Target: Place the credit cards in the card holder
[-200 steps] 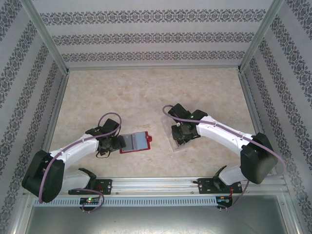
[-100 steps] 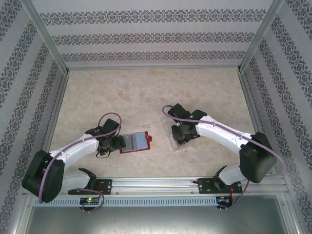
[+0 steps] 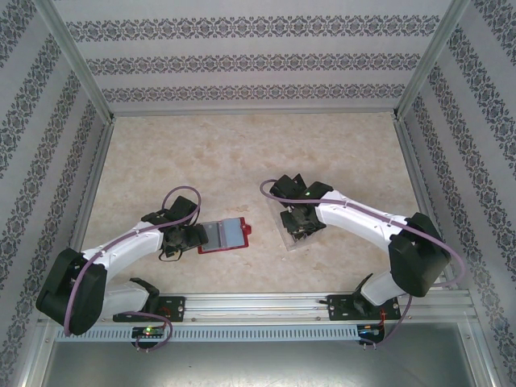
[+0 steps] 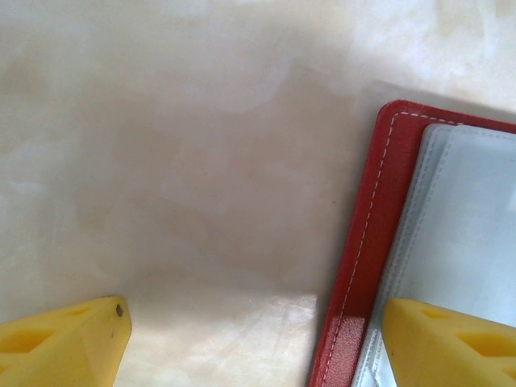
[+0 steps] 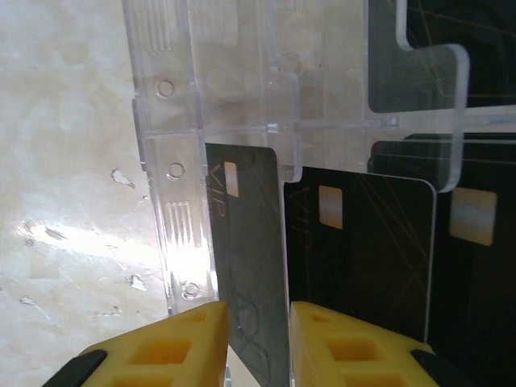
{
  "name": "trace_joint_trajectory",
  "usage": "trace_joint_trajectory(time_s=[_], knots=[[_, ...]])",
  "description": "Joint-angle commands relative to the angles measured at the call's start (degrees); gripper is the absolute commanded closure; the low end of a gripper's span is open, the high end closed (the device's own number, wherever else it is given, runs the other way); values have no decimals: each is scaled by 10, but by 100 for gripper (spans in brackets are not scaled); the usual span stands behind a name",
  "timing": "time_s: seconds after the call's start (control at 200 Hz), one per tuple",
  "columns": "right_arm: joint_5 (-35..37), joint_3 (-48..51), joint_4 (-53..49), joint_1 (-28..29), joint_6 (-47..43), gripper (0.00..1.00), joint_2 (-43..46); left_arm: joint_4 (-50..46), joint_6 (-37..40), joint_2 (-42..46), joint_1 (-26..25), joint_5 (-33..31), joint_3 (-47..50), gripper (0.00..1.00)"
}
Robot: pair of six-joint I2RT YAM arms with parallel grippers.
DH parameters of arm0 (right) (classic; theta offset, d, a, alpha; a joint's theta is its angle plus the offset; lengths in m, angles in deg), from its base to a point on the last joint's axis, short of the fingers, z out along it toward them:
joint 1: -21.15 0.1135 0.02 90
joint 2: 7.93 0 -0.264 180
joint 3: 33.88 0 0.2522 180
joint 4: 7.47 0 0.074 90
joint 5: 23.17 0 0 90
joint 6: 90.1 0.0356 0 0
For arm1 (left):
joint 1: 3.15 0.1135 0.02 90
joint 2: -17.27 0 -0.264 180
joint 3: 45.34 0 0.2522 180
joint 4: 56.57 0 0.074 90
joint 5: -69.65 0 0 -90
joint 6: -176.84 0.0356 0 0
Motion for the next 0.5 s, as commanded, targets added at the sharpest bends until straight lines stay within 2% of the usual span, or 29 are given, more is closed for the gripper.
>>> trace_joint_trajectory(time_s=[0.0, 0.35, 0.495], knots=[[14, -12, -18, 3, -4, 77, -1, 26, -4, -10, -6, -4, -1, 17], [-7, -7, -2, 1, -2, 84, -2, 27, -4, -10, -6, -4, 1, 17], [-28, 2, 13, -8, 2, 91, 1, 27, -4, -9, -6, -5, 1, 17]])
